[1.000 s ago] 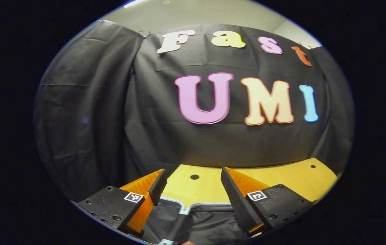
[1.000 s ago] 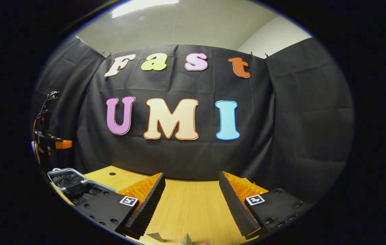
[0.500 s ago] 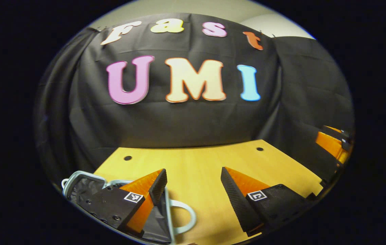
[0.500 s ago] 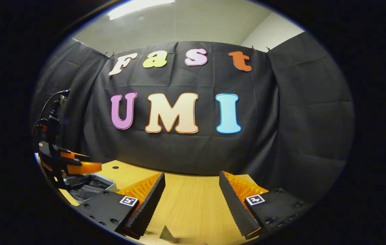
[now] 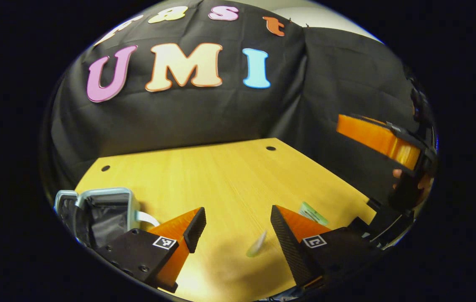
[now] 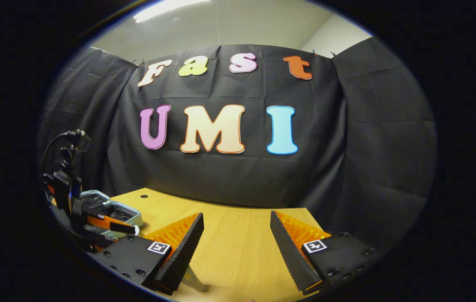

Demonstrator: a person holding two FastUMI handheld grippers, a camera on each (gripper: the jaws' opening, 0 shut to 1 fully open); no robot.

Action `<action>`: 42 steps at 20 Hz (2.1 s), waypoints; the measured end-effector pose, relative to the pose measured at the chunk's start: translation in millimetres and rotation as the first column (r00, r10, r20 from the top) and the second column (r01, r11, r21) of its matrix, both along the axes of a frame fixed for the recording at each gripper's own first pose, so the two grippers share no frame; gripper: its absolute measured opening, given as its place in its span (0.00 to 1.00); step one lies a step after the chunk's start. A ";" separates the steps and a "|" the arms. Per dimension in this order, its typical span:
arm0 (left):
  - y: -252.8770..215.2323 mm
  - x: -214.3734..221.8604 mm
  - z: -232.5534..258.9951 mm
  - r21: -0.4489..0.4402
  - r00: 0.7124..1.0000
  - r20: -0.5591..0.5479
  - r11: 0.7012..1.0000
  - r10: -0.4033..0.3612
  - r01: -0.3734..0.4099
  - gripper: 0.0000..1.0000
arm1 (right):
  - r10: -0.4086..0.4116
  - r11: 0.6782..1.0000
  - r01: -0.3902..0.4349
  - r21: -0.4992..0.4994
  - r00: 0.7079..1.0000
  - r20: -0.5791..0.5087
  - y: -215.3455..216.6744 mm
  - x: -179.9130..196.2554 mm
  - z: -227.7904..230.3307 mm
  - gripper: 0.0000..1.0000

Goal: First open the suitcase, pack the skin care products into it, and then close the suitcase.

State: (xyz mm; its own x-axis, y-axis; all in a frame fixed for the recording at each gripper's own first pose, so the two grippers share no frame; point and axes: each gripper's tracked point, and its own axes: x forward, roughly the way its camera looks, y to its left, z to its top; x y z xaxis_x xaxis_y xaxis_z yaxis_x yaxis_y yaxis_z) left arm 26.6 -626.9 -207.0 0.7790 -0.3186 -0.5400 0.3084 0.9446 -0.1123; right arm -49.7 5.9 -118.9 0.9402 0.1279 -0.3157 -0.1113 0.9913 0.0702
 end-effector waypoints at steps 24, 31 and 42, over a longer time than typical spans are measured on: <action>-3.8 -25.7 -68.3 -0.050 0.978 -0.206 0.998 0.033 -0.045 0.12 | 0.252 0.964 -0.264 -0.019 0.937 -0.240 67.7 -80.7 -114.5 0.99; 30.3 -36.3 -30.0 -0.019 0.979 -0.177 0.994 0.102 -0.107 0.12 | 0.304 0.948 -0.317 0.017 0.889 -0.341 90.2 -103.6 -169.3 0.77; 63.3 -61.9 -18.8 -0.011 0.957 -0.199 0.976 0.211 -0.217 0.12 | 0.310 0.944 -0.330 0.030 0.848 -0.430 90.4 -117.2 -206.6 0.31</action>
